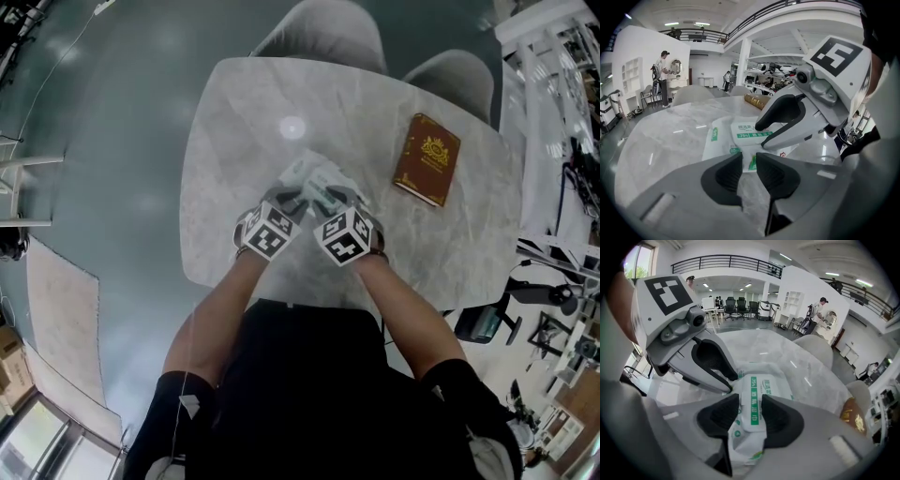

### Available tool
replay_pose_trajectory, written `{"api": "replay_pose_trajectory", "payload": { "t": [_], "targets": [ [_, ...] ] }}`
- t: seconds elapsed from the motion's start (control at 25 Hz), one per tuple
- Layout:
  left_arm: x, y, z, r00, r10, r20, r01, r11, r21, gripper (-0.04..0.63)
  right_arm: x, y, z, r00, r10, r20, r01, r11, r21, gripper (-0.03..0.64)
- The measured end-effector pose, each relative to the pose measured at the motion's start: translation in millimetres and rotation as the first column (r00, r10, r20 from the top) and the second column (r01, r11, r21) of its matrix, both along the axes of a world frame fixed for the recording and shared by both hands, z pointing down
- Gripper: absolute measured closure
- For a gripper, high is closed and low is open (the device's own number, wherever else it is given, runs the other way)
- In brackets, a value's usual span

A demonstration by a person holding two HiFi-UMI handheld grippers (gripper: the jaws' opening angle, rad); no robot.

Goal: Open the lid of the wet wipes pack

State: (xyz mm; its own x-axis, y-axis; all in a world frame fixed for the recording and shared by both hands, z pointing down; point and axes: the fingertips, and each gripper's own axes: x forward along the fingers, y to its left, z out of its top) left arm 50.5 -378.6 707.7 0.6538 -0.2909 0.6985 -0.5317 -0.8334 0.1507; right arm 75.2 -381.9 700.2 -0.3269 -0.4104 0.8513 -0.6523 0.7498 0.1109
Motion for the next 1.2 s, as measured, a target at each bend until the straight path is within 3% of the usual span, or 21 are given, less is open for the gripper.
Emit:
{"api": "replay_pose_trajectory", "payload": {
  "t": [0.28, 0.56, 1.2],
  "targets": [
    [-1, -1, 1, 1.0, -0.018, -0.005, 0.018, 1.0, -0.004, 0.509, -1, -5, 0, 1.0, 0.004, -0.004, -0.004, 1.0, -0.022, 0.47],
    [0, -1, 2, 0.999, -0.005, 0.043, 0.005, 1.0, -0.002, 0.518, -1, -3, -4, 0.998, -0.049, -0.042, 0.051, 0.998, 0.036, 0.486],
    [0, 0, 2, 0.999, -0.001, 0.034, 0.001, 1.0, -0.002, 0.525, -2, -2, -24, 0.999, -0.05, 0.015, 0.05, 0.999, -0.022, 0.537]
  ]
}}
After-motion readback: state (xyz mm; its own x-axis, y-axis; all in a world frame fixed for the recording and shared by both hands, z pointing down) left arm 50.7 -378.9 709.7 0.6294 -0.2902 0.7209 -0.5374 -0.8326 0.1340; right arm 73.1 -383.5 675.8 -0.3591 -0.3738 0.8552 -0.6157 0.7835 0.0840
